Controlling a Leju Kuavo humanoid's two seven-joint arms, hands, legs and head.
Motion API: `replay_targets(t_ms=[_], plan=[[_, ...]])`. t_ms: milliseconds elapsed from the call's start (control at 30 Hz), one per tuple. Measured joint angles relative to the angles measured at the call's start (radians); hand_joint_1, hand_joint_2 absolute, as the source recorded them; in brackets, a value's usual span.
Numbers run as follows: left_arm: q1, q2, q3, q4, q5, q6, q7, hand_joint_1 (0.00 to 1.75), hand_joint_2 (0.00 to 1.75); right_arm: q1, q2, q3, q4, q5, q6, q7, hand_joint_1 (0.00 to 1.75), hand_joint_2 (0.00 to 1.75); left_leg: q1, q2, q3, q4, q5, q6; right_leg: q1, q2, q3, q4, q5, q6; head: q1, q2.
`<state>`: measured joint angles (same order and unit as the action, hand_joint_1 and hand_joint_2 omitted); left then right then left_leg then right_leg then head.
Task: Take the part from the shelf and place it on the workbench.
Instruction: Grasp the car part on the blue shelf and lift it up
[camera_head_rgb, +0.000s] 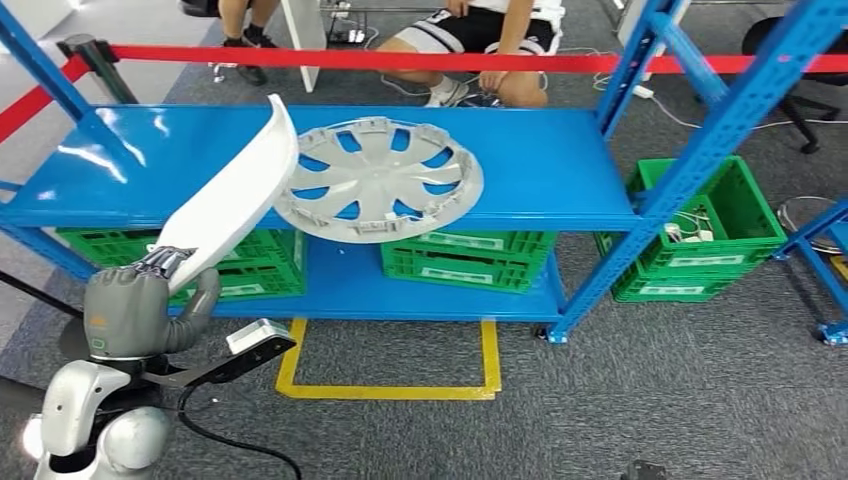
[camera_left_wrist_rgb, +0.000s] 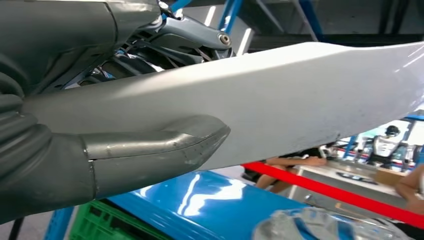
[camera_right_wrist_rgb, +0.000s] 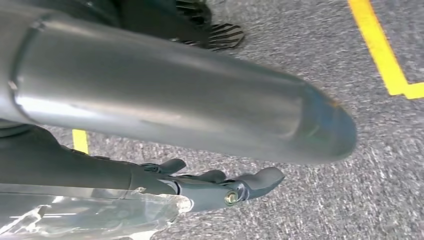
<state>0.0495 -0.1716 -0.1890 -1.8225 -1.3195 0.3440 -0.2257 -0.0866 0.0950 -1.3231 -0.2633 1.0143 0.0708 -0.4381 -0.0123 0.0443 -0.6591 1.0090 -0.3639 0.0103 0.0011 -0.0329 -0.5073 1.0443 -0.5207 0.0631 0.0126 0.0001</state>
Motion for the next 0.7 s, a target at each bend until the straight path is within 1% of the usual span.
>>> replay_targets(t_ms=[33,67,100,133,167,200,233,267,300,333,367,400,433,467,500,533,567,600,633,667,700], plan=[[0.0,0.0,0.0,0.0,0.0,0.0,0.0,1.75,1.75,-0.002,0.0,-0.001,0.0,-0.001,0.001,-0.001,0.0,0.0,-0.001,0.007,-0.001,0.0,0.007,-0.004,0.003,0.001,0.004,-0.019,-0.005,-0.009,-0.001,0.0],[-0.001,0.0,-0.001,0.0,0.0,0.0,0.0,1.75,1.75,-0.001,0.0,-0.004,-0.001,-0.004,0.003,-0.001,0.0,0.0,0.0,0.013,-0.001,-0.001,0.015,-0.008,0.003,0.008,-0.004,-0.02,0.0,-0.02,-0.002,0.0],[-0.001,0.0,-0.002,0.0,0.0,0.0,0.001,1.75,1.75,0.001,0.0,-0.006,-0.001,-0.007,0.006,-0.002,0.0,0.0,0.001,0.011,-0.004,0.001,0.011,-0.014,0.002,0.012,-0.013,-0.021,0.008,-0.03,-0.002,0.0],[-0.001,0.0,-0.002,0.0,0.0,0.0,0.003,1.75,1.75,0.002,0.0,-0.009,-0.001,-0.011,0.01,-0.003,0.0,0.0,0.002,0.002,-0.009,0.014,-0.012,-0.022,0.0,0.015,-0.021,-0.021,0.018,-0.04,-0.004,0.0],[-0.001,0.001,-0.002,0.0,0.0,0.0,0.004,1.75,1.75,0.003,0.0,-0.012,-0.001,-0.016,0.015,-0.004,0.0,0.0,0.004,-0.01,-0.019,0.044,-0.052,-0.03,-0.003,0.018,-0.03,-0.022,0.03,-0.048,-0.006,0.0],[-0.001,0.001,-0.002,0.0,0.0,0.0,0.006,1.75,1.75,0.002,0.0,-0.014,-0.002,-0.021,0.02,-0.006,0.0,0.0,0.006,-0.023,-0.033,0.094,-0.106,-0.037,-0.004,0.022,-0.042,-0.022,0.043,-0.053,-0.008,0.0],[-0.001,0.002,-0.002,0.0,0.0,0.0,0.008,1.75,1.75,0.002,0.0,-0.015,-0.002,-0.025,0.024,-0.009,0.0,0.0,0.008,-0.03,-0.046,0.157,-0.158,-0.04,-0.005,0.026,-0.056,-0.021,0.056,-0.056,-0.009,0.0],[-0.001,0.002,-0.002,0.0,0.0,0.0,0.008,1.75,1.75,0.002,0.0,-0.016,-0.002,-0.027,0.029,-0.01,0.0,0.0,0.009,-0.033,-0.056,0.217,-0.194,-0.043,-0.005,0.029,-0.071,-0.021,0.069,-0.057,-0.01,0.0],[-0.001,0.002,-0.002,0.0,0.0,0.0,0.009,1.75,1.75,0.003,0.0,-0.017,-0.002,-0.029,0.035,-0.012,0.0,0.0,0.011,-0.034,-0.056,0.26,-0.206,-0.043,-0.005,0.033,-0.088,-0.02,0.082,-0.056,-0.009,0.0],[-0.001,0.003,-0.002,0.0,0.001,0.0,0.01,1.75,1.75,0.004,0.0,-0.018,-0.002,-0.03,0.043,-0.016,0.0,0.0,0.011,-0.034,-0.043,0.272,-0.197,-0.043,-0.006,0.035,-0.104,-0.02,0.094,-0.053,-0.009,0.0],[-0.002,0.003,-0.002,0.001,0.002,-0.001,0.011,1.75,1.75,0.004,0.0,-0.019,-0.002,-0.032,0.053,-0.02,0.0,0.0,0.012,-0.035,-0.013,0.251,-0.173,-0.042,-0.007,0.038,-0.119,-0.02,0.105,-0.05,-0.009,0.0],[-0.004,0.004,-0.002,0.001,0.003,-0.001,0.013,1.75,1.75,0.005,0.0,-0.021,-0.002,-0.034,0.063,-0.025,0.0,0.0,0.013,-0.036,0.031,0.201,-0.149,-0.04,-0.009,0.04,-0.132,-0.019,0.116,-0.045,-0.009,0.0],[-0.008,0.004,-0.002,0.001,0.004,-0.002,0.014,1.75,1.75,0.005,0.0,-0.022,-0.002,-0.036,0.073,-0.03,0.0,0.0,0.013,-0.04,0.087,0.129,-0.138,-0.038,-0.009,0.043,-0.143,-0.019,0.126,-0.04,-0.01,0.0],[-0.013,0.004,-0.004,0.001,0.006,-0.002,0.014,1.75,1.75,0.004,0.0,-0.023,-0.002,-0.039,0.081,-0.034,0.0,0.0,0.013,-0.045,0.137,0.058,-0.139,-0.034,-0.009,0.044,-0.15,-0.018,0.136,-0.036,-0.009,0.0],[-0.017,0.004,-0.005,0.002,0.008,-0.002,0.014,1.75,1.75,0.004,0.0,-0.023,-0.002,-0.042,0.086,-0.036,0.0,0.0,0.012,-0.048,0.171,0.005,-0.147,-0.03,-0.009,0.045,-0.155,-0.019,0.147,-0.03,-0.009,0.0],[-0.02,0.003,-0.007,0.002,0.009,-0.003,0.014,1.75,1.75,0.004,0.0,-0.024,-0.003,-0.044,0.089,-0.037,0.0,0.0,0.009,-0.051,0.188,-0.026,-0.154,-0.024,-0.008,0.046,-0.158,-0.022,0.158,-0.024,-0.009,0.0],[-0.021,0.003,-0.009,0.004,0.01,-0.003,0.014,1.75,1.75,0.006,0.0,-0.024,-0.003,-0.046,0.092,-0.038,0.0,0.0,0.007,-0.051,0.186,-0.036,-0.152,-0.017,-0.009,0.047,-0.159,-0.027,0.17,-0.018,-0.009,0.0],[-0.022,0.003,-0.011,0.005,0.011,-0.004,0.014,1.75,1.75,0.009,0.0,-0.025,-0.003,-0.048,0.093,-0.037,0.0,0.0,0.007,-0.049,0.178,-0.036,-0.143,-0.01,-0.011,0.047,-0.162,-0.031,0.176,-0.012,-0.01,0.0],[-0.024,0.003,-0.013,0.007,0.011,-0.004,0.014,1.75,1.75,0.012,0.0,-0.027,-0.003,-0.049,0.093,-0.036,0.0,0.0,0.008,-0.046,0.17,-0.037,-0.132,0.0,-0.012,0.046,-0.169,-0.024,0.163,-0.006,-0.009,0.0],[-0.025,0.002,-0.016,0.009,0.012,-0.004,0.014,1.75,1.75,0.015,0.0,-0.029,-0.003,-0.051,0.094,-0.034,0.0,0.0,0.009,-0.044,0.159,-0.039,-0.12,0.008,-0.013,0.045,-0.18,-0.001,0.131,-0.002,-0.008,0.0],[-0.027,0.002,-0.019,0.011,0.012,-0.006,0.014,1.75,1.75,0.016,0.001,-0.03,-0.002,-0.052,0.095,-0.032,0.0,0.0,0.01,-0.042,0.146,-0.04,-0.108,0.014,-0.013,0.044,-0.196,0.046,0.082,0.001,-0.006,0.0]])
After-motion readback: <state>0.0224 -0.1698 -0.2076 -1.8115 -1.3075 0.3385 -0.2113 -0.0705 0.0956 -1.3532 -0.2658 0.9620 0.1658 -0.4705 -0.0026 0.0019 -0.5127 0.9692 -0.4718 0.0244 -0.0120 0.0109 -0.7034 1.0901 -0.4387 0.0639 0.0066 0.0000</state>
